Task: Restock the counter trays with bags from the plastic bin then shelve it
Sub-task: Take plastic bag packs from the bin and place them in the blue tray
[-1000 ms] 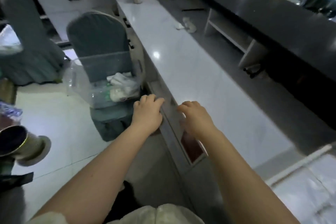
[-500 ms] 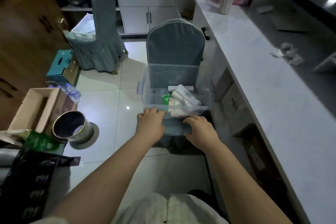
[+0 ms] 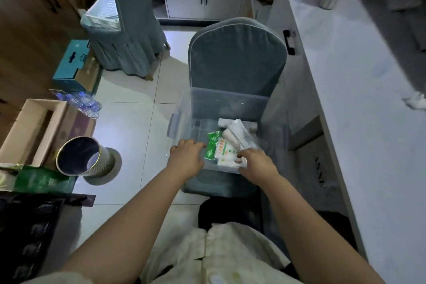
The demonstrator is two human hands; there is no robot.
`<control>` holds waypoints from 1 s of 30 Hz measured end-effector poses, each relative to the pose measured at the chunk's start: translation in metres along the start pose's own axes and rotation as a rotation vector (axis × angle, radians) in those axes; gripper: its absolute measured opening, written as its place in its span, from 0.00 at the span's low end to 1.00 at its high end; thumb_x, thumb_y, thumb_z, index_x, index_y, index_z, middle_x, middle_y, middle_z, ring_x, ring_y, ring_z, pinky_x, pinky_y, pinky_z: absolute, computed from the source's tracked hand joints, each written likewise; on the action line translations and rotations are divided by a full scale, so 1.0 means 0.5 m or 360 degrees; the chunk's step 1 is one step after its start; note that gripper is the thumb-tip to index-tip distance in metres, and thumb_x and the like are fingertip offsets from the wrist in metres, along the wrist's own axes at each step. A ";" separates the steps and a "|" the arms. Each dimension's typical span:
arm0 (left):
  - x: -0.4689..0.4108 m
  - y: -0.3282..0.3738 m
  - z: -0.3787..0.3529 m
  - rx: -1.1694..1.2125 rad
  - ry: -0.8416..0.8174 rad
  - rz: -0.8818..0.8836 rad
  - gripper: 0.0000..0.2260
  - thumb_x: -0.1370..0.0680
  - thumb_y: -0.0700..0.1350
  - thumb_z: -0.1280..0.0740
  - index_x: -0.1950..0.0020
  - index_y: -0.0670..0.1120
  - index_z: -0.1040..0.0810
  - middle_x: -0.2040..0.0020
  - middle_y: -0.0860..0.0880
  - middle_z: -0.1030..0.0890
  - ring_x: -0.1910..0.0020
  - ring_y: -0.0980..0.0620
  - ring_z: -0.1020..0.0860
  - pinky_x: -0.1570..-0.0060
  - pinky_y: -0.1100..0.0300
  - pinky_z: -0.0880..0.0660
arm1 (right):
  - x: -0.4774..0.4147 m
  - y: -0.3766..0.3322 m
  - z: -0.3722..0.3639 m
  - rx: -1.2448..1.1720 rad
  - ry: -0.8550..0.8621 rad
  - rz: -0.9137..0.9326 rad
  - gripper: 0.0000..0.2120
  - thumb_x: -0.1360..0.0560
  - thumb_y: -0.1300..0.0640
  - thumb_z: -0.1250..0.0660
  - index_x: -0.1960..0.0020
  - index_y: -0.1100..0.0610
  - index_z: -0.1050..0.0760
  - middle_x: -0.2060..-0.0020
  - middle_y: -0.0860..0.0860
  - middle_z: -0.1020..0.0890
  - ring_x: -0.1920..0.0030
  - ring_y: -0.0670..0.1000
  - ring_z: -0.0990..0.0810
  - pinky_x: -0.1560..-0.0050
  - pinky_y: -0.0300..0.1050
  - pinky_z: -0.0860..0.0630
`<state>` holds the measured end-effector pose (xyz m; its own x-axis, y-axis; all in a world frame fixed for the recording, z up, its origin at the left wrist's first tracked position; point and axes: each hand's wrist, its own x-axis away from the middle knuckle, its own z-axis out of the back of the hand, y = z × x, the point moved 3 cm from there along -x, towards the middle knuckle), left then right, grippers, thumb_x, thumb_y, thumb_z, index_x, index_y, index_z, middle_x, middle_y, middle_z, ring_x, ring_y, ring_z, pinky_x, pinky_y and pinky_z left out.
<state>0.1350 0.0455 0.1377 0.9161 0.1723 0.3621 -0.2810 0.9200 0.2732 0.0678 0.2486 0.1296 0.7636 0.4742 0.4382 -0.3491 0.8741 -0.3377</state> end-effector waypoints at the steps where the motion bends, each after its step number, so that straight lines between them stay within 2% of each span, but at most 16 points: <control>1: -0.033 0.002 0.004 0.0009 -0.0033 0.0018 0.22 0.24 0.48 0.36 0.30 0.53 0.32 0.34 0.47 0.28 0.35 0.44 0.33 0.39 0.49 0.35 | -0.030 0.021 0.007 -0.0003 -0.0064 -0.0031 0.21 0.29 0.52 0.31 0.37 0.51 0.28 0.39 0.51 0.25 0.38 0.56 0.30 0.42 0.50 0.30; 7: -0.233 0.051 -0.026 -0.0116 -0.0197 -0.0025 0.23 0.26 0.48 0.35 0.30 0.54 0.31 0.34 0.47 0.28 0.35 0.44 0.32 0.41 0.49 0.35 | -0.202 0.139 0.037 -0.0054 -0.0291 -0.0133 0.23 0.29 0.48 0.31 0.36 0.51 0.29 0.39 0.55 0.25 0.38 0.59 0.30 0.41 0.54 0.29; 13: -0.382 0.114 -0.133 -0.0102 -0.0460 -0.0068 0.24 0.26 0.46 0.35 0.30 0.53 0.32 0.33 0.46 0.30 0.34 0.43 0.35 0.40 0.49 0.36 | -0.359 0.244 -0.017 -0.0197 -0.0494 -0.0286 0.26 0.25 0.53 0.35 0.30 0.53 0.37 0.34 0.58 0.29 0.35 0.61 0.32 0.38 0.55 0.31; 18: -0.473 0.119 -0.218 -0.0249 -0.0626 -0.0180 0.25 0.26 0.44 0.36 0.29 0.52 0.34 0.31 0.44 0.31 0.33 0.42 0.36 0.38 0.46 0.37 | -0.481 0.312 -0.100 -0.0414 -0.0500 -0.0373 0.28 0.25 0.60 0.36 0.27 0.60 0.42 0.36 0.64 0.28 0.39 0.64 0.27 0.42 0.51 0.29; 20: -0.500 0.109 -0.247 -0.0329 -0.0664 -0.0196 0.24 0.25 0.45 0.36 0.29 0.51 0.34 0.31 0.44 0.32 0.33 0.42 0.35 0.37 0.45 0.38 | -0.525 0.331 -0.133 -0.0445 -0.0490 -0.0382 0.29 0.25 0.61 0.37 0.27 0.57 0.44 0.35 0.63 0.29 0.38 0.64 0.27 0.39 0.52 0.29; 22: -0.523 0.097 -0.274 -0.0339 -0.0716 -0.0163 0.24 0.25 0.45 0.36 0.29 0.51 0.34 0.31 0.44 0.31 0.33 0.41 0.35 0.37 0.44 0.38 | -0.562 0.350 -0.159 -0.0438 -0.0450 -0.0397 0.25 0.24 0.58 0.40 0.29 0.51 0.41 0.34 0.59 0.30 0.37 0.62 0.28 0.36 0.55 0.30; 24: -0.537 0.085 -0.298 -0.0309 -0.0767 -0.0109 0.24 0.25 0.44 0.36 0.29 0.50 0.34 0.31 0.44 0.32 0.33 0.41 0.36 0.36 0.43 0.38 | -0.587 0.369 -0.188 -0.0457 -0.0443 -0.0465 0.22 0.25 0.58 0.41 0.32 0.51 0.40 0.36 0.59 0.29 0.39 0.61 0.26 0.39 0.53 0.28; 27: -0.547 0.066 -0.327 -0.0235 -0.0809 -0.0032 0.25 0.26 0.44 0.35 0.29 0.50 0.34 0.31 0.44 0.32 0.32 0.41 0.36 0.35 0.43 0.39 | -0.588 0.384 -0.238 -0.0668 -0.0511 -0.0625 0.26 0.27 0.55 0.34 0.32 0.54 0.39 0.39 0.60 0.25 0.42 0.61 0.24 0.43 0.51 0.26; 30: -0.545 0.054 -0.344 -0.0198 -0.0833 0.0023 0.25 0.26 0.45 0.34 0.29 0.51 0.33 0.31 0.45 0.31 0.33 0.41 0.36 0.36 0.44 0.38 | -0.575 0.392 -0.272 -0.0848 -0.0489 -0.0846 0.31 0.33 0.50 0.26 0.35 0.59 0.33 0.41 0.58 0.23 0.43 0.60 0.23 0.49 0.45 0.28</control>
<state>-0.0730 0.0837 -0.1067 0.6383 0.0158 0.7696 -0.2274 0.9590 0.1690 -0.1461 0.2693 -0.1761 0.5445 0.0851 0.8344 0.3826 0.8601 -0.3374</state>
